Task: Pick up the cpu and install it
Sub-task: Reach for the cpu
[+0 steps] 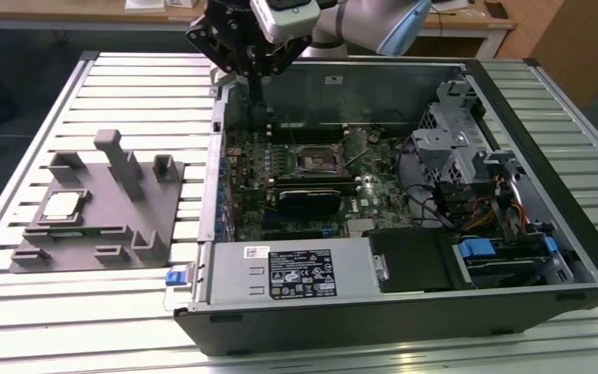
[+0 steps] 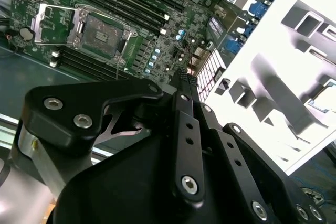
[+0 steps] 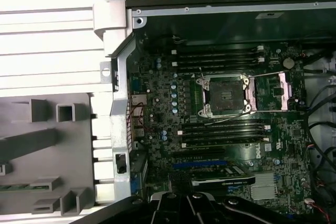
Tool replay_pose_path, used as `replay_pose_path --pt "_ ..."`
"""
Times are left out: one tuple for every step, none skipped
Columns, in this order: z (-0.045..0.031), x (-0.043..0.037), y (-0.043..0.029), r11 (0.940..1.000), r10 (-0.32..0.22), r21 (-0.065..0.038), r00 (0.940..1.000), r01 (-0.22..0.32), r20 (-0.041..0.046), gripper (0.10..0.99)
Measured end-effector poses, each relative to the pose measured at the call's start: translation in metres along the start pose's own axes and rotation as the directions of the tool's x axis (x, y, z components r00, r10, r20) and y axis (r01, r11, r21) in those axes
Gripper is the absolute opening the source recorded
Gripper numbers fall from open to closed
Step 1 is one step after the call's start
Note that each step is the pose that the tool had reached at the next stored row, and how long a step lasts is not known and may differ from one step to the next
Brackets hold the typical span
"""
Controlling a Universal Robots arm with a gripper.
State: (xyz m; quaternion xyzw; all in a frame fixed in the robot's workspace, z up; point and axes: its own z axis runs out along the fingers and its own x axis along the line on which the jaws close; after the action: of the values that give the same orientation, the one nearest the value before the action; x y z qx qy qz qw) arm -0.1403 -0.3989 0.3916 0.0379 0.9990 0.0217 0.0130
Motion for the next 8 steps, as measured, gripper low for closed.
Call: replay_pose_path --pt "0.0001 0.0003 0.0000 1.0000 0.000 0.000 1.0000 0.000 -0.0002 0.106" --pt "0.0002 0.0008 -0.0001 1.0000 0.000 0.000 1.0000 0.000 -0.0002 0.106" --pt "0.0003 0.0014 -0.0001 1.0000 0.000 0.000 1.0000 0.000 -0.0002 0.106" --pt "0.0004 0.0018 -0.0002 1.0000 0.000 0.000 1.0000 0.000 -0.0004 0.106" --pt "0.0005 0.0023 -0.0002 1.0000 0.000 0.000 1.0000 0.000 -0.0005 0.106" --pt "0.0006 0.0028 -0.0002 1.0000 0.000 0.000 1.0000 0.000 -0.0006 0.106" --pt "0.0007 0.0031 -0.0003 1.0000 0.000 0.000 1.0000 0.000 -0.0007 0.106" --pt "0.0007 0.0034 -0.0003 1.0000 0.000 0.000 1.0000 0.000 -0.0007 0.106"
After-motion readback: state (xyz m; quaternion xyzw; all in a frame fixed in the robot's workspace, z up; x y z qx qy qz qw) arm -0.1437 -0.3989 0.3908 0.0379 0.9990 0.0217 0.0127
